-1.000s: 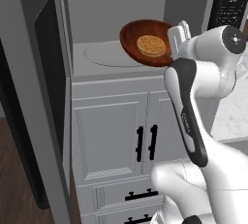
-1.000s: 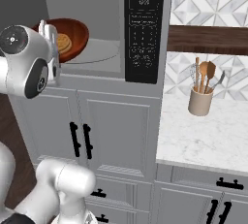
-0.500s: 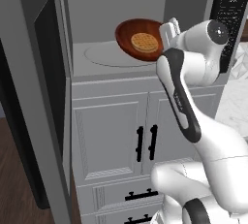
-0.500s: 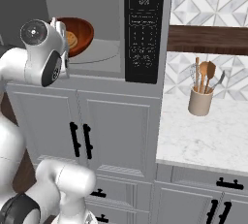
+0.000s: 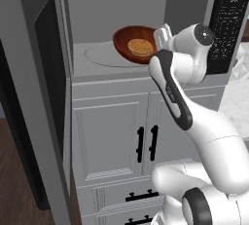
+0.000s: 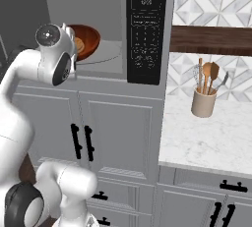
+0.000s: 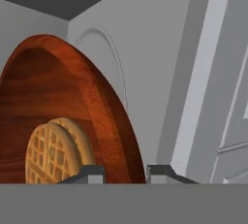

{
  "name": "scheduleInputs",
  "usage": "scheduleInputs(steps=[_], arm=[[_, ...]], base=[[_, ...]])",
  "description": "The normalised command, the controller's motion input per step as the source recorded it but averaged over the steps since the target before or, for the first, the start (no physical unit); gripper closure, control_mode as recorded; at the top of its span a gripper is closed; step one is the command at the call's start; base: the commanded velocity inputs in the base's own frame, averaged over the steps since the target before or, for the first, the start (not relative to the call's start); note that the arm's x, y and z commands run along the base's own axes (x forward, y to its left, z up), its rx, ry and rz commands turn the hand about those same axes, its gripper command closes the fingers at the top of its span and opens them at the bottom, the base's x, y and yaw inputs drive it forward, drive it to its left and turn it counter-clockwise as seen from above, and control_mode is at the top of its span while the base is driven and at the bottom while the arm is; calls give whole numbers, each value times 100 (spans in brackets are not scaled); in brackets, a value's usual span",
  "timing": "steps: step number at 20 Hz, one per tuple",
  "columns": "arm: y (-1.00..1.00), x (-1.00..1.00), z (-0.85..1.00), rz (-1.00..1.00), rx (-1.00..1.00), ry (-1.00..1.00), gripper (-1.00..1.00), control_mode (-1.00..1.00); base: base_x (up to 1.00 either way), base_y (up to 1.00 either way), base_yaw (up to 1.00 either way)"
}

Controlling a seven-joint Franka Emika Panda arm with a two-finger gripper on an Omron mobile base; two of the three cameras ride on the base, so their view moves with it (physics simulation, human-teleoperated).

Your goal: Open the microwave, place the bowl with waffle inside the microwave, then close the microwave door and turn it on.

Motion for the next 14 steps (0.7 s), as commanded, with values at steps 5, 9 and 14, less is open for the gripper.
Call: scheduleInputs(steps=[5, 9, 14], arm=[[3, 47, -29, 0, -2, 4, 100, -100], [2, 47, -22, 0, -1, 2, 100, -100], [2, 41, -4, 0, 0, 0, 100, -100]], base=[[0, 0, 0], [0, 0, 0], [0, 0, 0]])
